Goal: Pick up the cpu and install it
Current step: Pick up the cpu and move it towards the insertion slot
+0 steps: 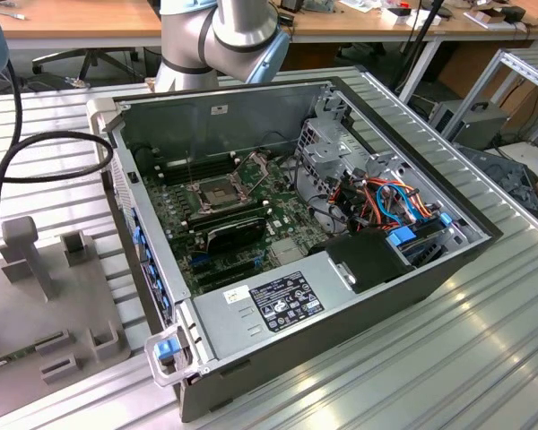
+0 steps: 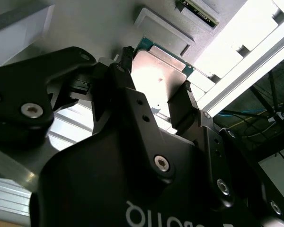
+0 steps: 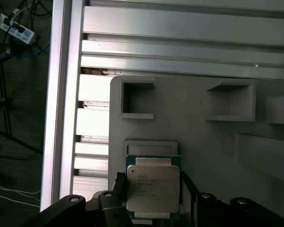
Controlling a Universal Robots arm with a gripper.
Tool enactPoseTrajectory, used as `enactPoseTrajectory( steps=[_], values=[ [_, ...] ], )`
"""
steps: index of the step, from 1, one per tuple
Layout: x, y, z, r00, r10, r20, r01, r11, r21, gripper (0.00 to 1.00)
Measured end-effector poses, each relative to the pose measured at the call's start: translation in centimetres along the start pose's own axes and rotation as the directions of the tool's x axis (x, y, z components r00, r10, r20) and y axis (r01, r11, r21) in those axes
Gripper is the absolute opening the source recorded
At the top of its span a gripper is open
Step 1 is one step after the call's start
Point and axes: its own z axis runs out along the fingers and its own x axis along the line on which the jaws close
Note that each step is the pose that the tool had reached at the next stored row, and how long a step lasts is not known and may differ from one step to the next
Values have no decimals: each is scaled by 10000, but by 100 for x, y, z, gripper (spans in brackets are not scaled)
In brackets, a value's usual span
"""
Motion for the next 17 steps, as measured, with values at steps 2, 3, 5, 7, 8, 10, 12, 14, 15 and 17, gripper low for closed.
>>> enactPoseTrajectory(
  steps=[2, 3, 5, 7, 8, 10, 12, 14, 15, 17],
  values=[
    [0, 0, -18, 10000, 0, 1, 0, 10000, -1, 55],
    [0, 1, -26, 10000, 0, 1, 0, 10000, -3, 55],
    [0, 1, -45, 10000, 0, 0, 0, 10000, -3, 55],
    [1, 2, -67, 10000, 0, 2, 0, 10000, -4, 55],
    [1, 2, -80, 10000, 0, 1, 0, 10000, -4, 55],
    [1, 2, -104, 10000, 0, 2, 0, 10000, -5, 55],
    [1, 3, -121, 10000, 0, 2, 0, 10000, -5, 55],
    [2, 3, -137, 10000, 0, 1, 0, 10000, -5, 55],
    [2, 3, -146, 10000, 0, 1, 0, 10000, -6, 55],
    [2, 4, -163, 10000, 0, 2, 0, 10000, -6, 55]
  ],
)
